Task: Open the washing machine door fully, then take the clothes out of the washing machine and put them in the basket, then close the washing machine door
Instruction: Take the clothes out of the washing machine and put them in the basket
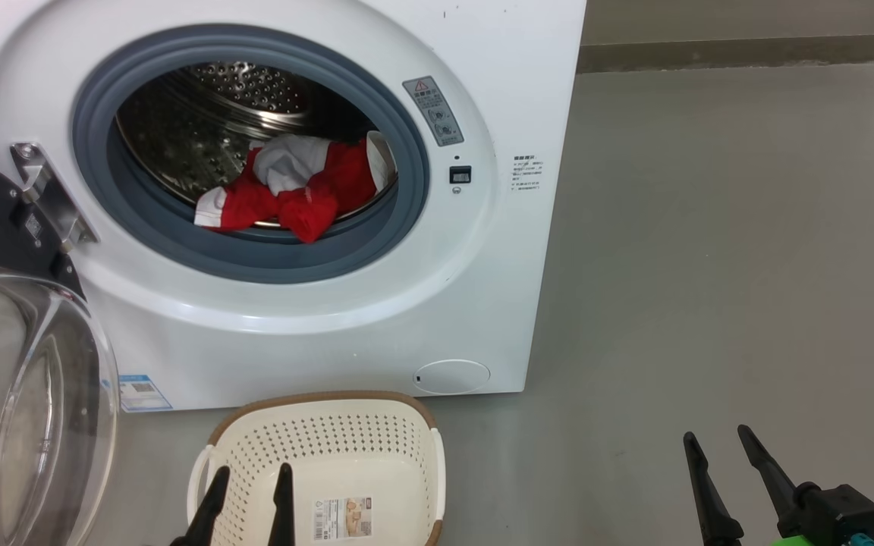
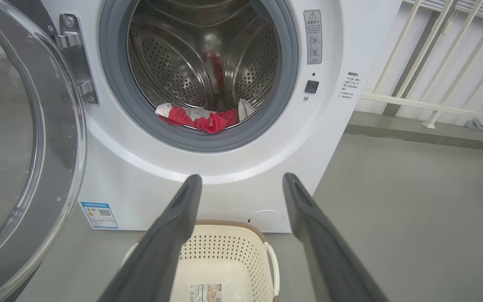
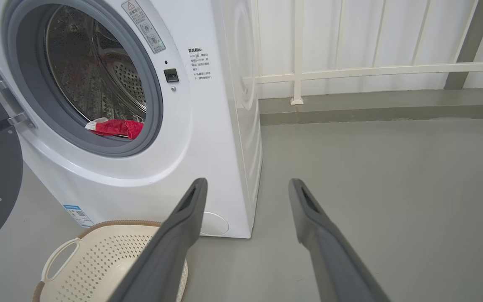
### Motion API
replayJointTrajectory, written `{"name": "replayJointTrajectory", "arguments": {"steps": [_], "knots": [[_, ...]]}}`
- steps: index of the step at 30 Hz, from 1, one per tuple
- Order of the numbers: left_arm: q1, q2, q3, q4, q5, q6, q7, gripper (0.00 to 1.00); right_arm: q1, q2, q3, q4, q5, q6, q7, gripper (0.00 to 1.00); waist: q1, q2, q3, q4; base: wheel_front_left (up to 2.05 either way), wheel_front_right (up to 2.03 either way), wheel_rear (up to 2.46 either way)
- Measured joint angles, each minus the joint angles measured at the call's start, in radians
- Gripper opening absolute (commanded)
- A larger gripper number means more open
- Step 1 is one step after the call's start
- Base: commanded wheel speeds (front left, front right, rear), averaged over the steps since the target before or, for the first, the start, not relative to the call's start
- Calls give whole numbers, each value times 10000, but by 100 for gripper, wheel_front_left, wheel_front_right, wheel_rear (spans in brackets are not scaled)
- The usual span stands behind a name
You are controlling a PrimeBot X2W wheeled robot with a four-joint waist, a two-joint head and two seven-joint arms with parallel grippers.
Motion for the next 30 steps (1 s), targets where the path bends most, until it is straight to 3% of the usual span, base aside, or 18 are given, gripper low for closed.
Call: {"name": "replayJointTrajectory", "arguments": {"steps": [19,30], "knots": [[-3,96,-77,33,-29,40,4,100,-1,0,27,65,0,0,0,100,0,0,-69,-80,0,0,0],[-461,98,-322,713,-46,86,-13,100,-8,0,40,35,-2,0,0,100,0,0,146,-194,0,0,0]]}}
